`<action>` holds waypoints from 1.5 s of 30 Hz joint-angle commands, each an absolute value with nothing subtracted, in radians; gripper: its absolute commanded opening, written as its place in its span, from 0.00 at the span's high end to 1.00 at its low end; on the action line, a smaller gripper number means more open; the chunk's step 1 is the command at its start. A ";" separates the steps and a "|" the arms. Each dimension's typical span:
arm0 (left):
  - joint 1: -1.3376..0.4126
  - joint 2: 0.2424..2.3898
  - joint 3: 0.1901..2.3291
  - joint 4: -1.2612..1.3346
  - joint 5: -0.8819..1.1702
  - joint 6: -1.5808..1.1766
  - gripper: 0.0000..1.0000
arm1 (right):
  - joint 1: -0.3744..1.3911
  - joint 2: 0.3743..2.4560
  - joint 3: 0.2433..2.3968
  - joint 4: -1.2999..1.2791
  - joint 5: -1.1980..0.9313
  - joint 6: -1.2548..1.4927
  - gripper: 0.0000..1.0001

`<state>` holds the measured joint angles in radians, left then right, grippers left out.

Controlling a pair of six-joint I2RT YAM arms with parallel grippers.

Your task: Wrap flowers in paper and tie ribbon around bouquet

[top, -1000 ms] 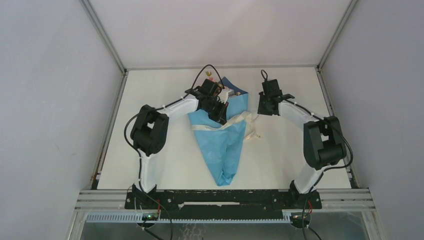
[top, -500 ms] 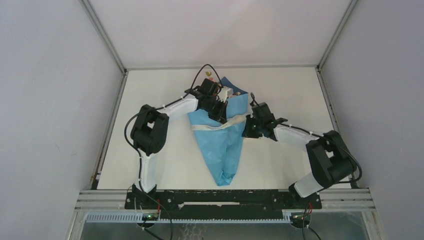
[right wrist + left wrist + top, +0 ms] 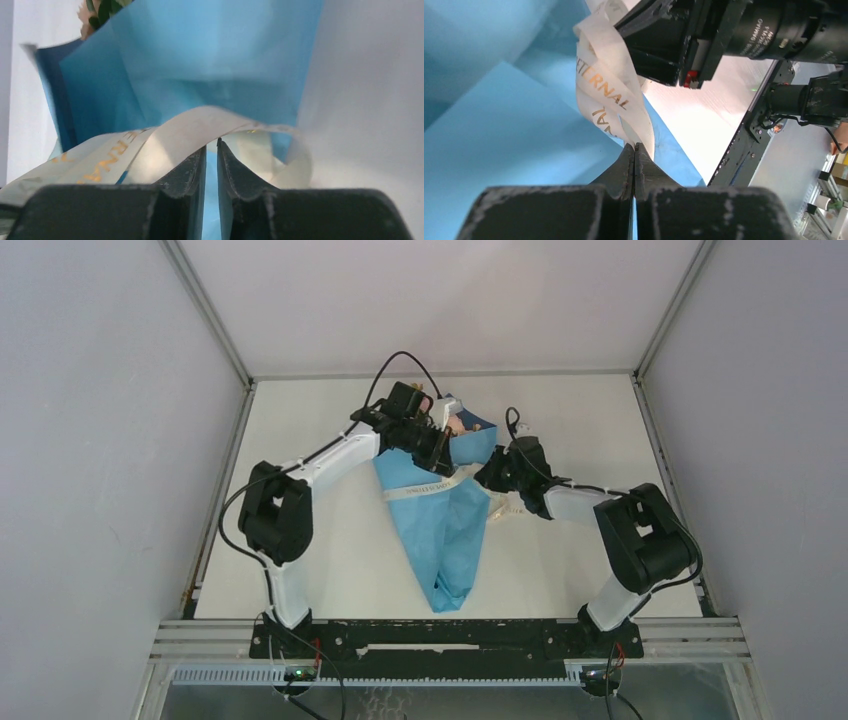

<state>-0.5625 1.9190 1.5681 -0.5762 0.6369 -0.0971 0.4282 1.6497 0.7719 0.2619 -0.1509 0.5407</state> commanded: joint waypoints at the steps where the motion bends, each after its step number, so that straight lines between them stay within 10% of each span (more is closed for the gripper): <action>1: -0.557 1.887 1.629 -0.593 0.655 -0.070 1.00 | 0.402 1.598 0.740 0.439 -0.154 0.561 0.77; 45: -0.526 1.963 1.669 -0.604 0.653 -0.086 1.00 | 0.487 1.877 0.982 0.221 -0.255 0.314 0.53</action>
